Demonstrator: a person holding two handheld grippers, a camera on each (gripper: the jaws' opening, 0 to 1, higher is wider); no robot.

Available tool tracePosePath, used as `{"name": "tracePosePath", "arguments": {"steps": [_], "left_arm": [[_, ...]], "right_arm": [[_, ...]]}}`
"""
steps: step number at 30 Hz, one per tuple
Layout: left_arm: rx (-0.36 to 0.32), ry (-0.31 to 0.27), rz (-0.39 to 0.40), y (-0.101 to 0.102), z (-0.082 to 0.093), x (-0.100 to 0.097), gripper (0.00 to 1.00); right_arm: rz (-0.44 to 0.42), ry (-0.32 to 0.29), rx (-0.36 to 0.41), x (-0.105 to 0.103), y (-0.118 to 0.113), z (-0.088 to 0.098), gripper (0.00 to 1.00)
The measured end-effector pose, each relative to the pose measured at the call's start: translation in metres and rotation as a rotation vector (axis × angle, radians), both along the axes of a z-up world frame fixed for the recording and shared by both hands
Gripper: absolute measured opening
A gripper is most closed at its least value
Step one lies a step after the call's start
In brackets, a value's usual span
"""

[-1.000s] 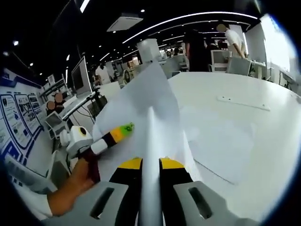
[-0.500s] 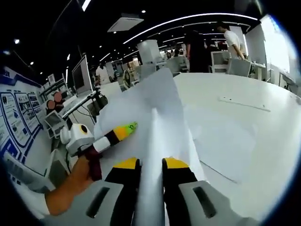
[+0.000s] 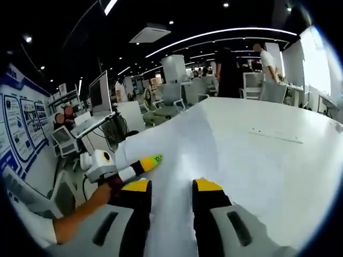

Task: Organize the stack of printing papers by aligning and flattening the scattered papers on the table

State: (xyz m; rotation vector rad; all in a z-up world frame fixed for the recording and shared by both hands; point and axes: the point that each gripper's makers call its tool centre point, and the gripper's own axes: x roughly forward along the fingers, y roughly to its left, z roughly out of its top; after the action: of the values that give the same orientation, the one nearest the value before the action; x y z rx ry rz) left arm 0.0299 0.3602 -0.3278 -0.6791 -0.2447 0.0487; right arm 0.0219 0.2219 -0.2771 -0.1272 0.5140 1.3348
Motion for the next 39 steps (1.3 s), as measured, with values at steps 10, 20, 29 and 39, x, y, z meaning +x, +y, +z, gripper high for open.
{"name": "tracePosePath", "arguments": {"steps": [10, 20, 29, 39], "left_arm": [[-0.011, -0.004, -0.003, 0.001, 0.000, -0.001, 0.07], [-0.011, -0.019, -0.008, 0.001, 0.003, -0.003, 0.06], [-0.021, -0.035, -0.013, 0.001, 0.005, -0.005, 0.06], [-0.020, -0.048, -0.027, -0.003, 0.008, -0.006, 0.06]], "right_arm": [[-0.023, -0.059, -0.022, 0.017, -0.003, 0.005, 0.23], [-0.031, -0.066, -0.098, 0.058, 0.005, -0.034, 0.29], [0.041, -0.066, -0.117, 0.077, 0.035, -0.055, 0.31], [0.120, -0.078, -0.136, 0.083, 0.062, -0.082, 0.34]]}}
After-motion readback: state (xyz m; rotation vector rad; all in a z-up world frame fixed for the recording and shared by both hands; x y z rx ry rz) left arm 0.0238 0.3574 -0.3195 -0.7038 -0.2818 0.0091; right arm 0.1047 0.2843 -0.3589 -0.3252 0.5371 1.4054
